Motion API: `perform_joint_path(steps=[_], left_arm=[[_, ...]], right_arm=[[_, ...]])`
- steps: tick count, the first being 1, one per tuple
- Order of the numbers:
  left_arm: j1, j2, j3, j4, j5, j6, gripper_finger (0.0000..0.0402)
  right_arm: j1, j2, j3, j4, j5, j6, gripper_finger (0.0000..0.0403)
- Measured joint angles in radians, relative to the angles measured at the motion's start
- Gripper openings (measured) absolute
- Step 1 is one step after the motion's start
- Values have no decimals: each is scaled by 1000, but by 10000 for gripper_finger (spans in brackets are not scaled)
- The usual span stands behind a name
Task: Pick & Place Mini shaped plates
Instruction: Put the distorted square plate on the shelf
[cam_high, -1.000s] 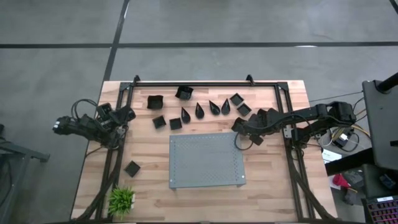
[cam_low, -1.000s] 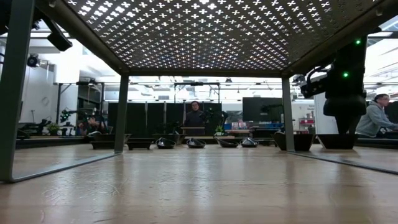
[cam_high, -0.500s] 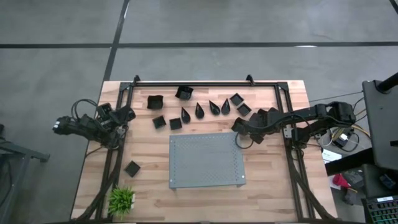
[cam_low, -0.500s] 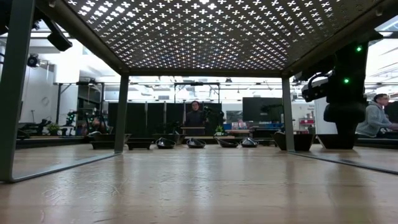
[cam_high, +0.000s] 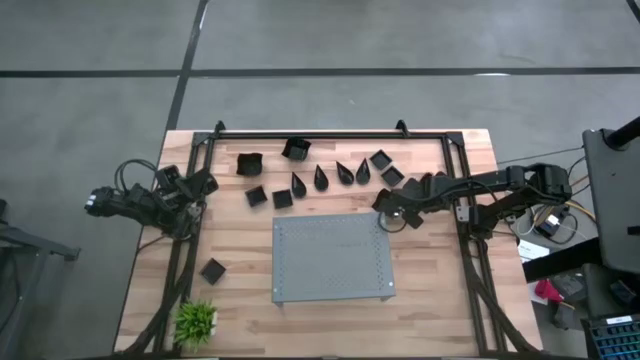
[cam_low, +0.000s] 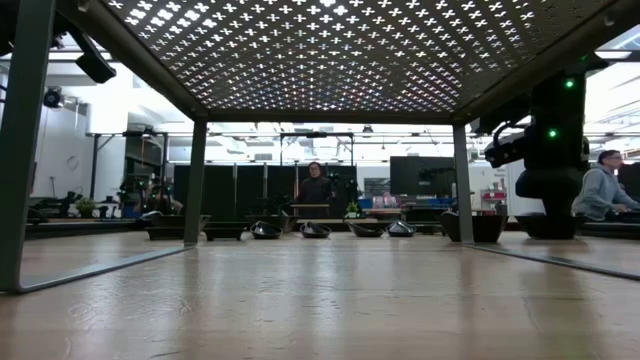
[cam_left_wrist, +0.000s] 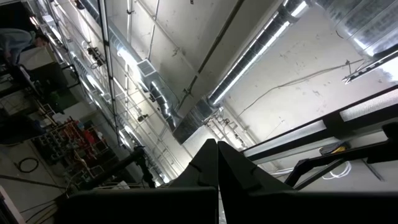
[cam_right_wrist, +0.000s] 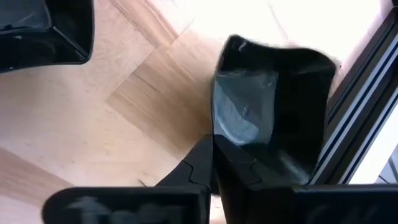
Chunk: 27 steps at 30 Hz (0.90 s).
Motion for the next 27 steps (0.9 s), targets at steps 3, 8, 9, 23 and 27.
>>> perform_joint_path(steps=[3,8,9,23,27], left_arm=[[0,0,0,0,0,-7,0],[0,0,0,0,-1,-7,0],[0,0,0,0,-1,-7,0],[0,0,0,-2,0,-8,0],[0,0,0,-2,0,-8,0]], right_arm=[[0,0,19,-9,-16,-6,9],[3,0,78,-59,-22,-11,8],[3,0,98,-75,-22,-11,8],[80,-41,480,-251,13,-164,8],[173,-25,603,-254,11,-212,8]])
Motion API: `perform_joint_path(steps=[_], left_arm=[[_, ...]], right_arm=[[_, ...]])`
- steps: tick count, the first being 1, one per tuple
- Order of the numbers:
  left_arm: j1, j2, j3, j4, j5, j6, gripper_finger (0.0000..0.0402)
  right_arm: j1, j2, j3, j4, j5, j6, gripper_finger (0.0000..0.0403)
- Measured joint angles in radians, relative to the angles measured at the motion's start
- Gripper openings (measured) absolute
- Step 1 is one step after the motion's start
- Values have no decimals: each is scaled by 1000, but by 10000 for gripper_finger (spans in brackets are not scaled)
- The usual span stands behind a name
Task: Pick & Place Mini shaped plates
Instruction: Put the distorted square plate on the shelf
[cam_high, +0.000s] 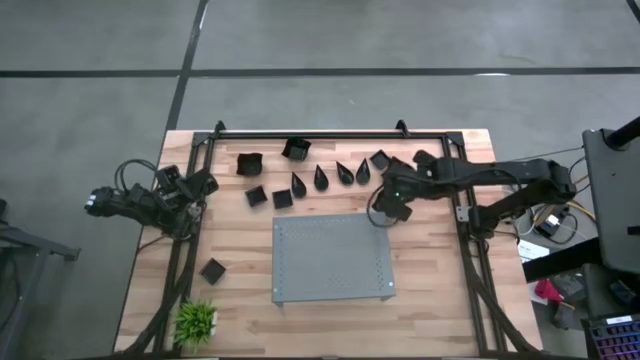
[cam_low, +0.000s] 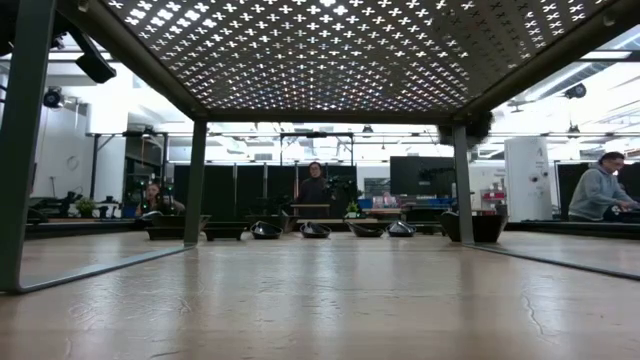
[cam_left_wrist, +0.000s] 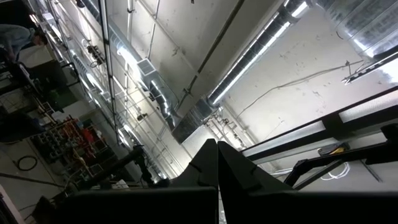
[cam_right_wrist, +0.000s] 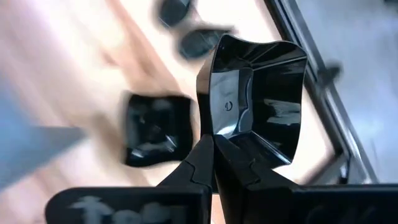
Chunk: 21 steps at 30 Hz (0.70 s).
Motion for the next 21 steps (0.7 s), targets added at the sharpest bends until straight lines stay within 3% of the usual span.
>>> perform_joint_path(steps=[5,11,21], left_arm=[[0,0,0,0,0,-1,0],[0,0,0,-4,1,-4,0],[0,0,0,-14,27,-19,0]], right_arm=[[149,57,139,-14,3,-27,8],[298,162,302,-82,4,57,8],[494,439,583,-266,6,150,8]])
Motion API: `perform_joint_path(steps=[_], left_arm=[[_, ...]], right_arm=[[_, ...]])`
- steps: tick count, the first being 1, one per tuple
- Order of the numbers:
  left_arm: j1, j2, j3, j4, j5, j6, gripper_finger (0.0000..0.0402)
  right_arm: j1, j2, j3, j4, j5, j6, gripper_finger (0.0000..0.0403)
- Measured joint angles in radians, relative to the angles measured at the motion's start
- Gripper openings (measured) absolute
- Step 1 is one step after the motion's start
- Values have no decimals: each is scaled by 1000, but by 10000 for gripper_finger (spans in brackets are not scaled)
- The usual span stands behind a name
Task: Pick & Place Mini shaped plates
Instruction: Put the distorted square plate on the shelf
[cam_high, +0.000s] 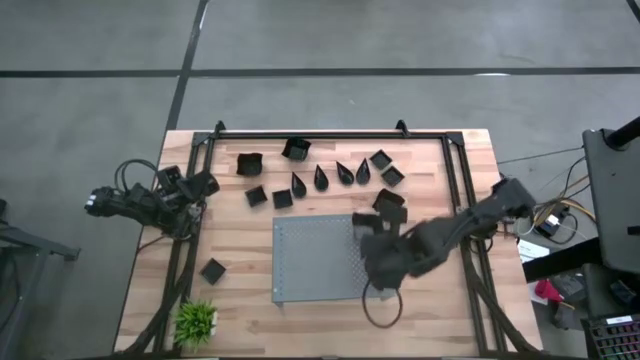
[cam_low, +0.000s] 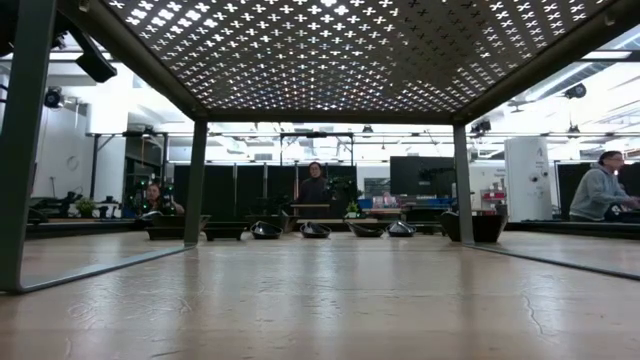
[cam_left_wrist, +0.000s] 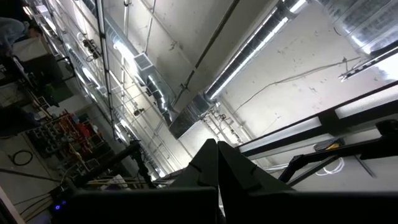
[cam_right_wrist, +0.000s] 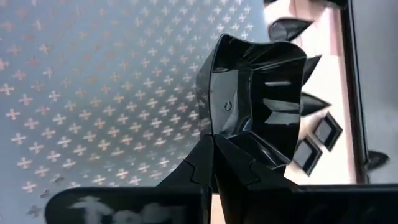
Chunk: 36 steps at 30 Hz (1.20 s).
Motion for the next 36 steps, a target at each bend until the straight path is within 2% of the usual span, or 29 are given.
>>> perform_joint_path(steps=[6,11,15,30,36], left_arm=[[0,0,0,-1,13,-9,0],[0,0,0,-12,28,-24,0],[0,0,0,-16,28,-25,0],[0,0,0,-20,46,-52,0],[0,0,0,-20,46,-52,0]], right_arm=[[56,115,142,-95,14,93,8],[96,194,228,-102,27,33,8],[105,229,244,-102,19,27,8],[109,227,233,-102,-4,37,10],[109,227,233,-102,-6,66,52]])
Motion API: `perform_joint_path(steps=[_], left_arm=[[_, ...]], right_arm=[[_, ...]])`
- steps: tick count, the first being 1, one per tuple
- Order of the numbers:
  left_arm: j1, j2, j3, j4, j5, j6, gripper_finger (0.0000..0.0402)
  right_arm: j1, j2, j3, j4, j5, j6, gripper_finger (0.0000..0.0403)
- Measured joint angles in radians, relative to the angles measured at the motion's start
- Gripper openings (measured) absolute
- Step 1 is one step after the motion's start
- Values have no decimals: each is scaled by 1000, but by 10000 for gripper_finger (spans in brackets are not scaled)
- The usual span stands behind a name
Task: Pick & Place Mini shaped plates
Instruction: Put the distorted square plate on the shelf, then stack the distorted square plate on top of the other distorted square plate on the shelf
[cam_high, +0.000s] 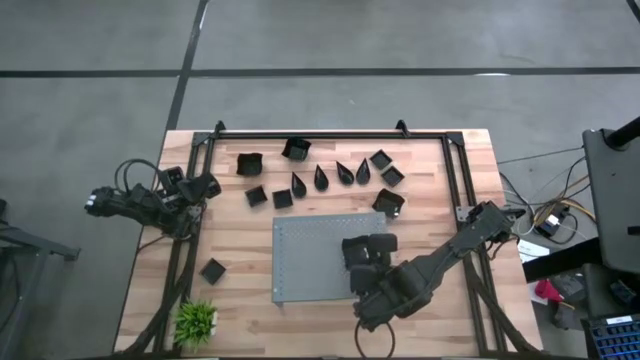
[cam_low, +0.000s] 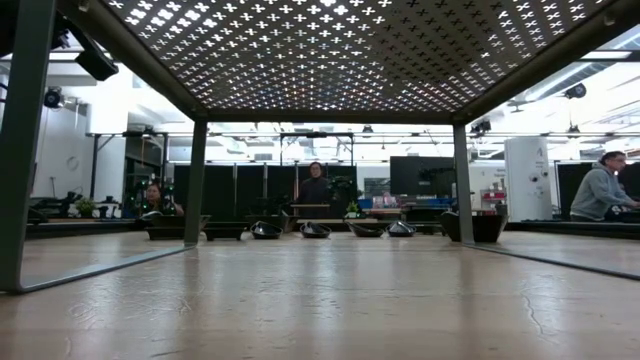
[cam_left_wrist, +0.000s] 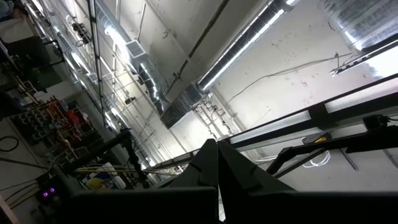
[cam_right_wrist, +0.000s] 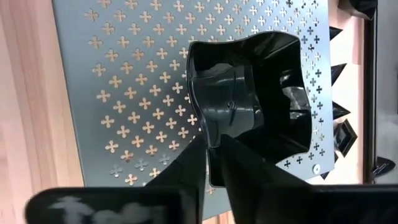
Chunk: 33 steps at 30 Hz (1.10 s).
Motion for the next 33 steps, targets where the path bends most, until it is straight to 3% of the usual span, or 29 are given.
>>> perform_joint_path(steps=[8,13,22,27,33], left_arm=[[0,0,0,0,2,0,0],[0,0,0,-1,2,0,0],[0,0,0,-3,-2,-24,0],[0,0,0,0,-21,-26,0],[0,0,0,-1,-52,-21,0]], right_arm=[[6,-29,43,3,2,-11,117],[-17,-137,27,0,92,106,127],[-100,-403,-138,0,264,548,128],[-176,-544,-308,0,211,963,124],[-218,-689,-550,22,131,1230,121]])
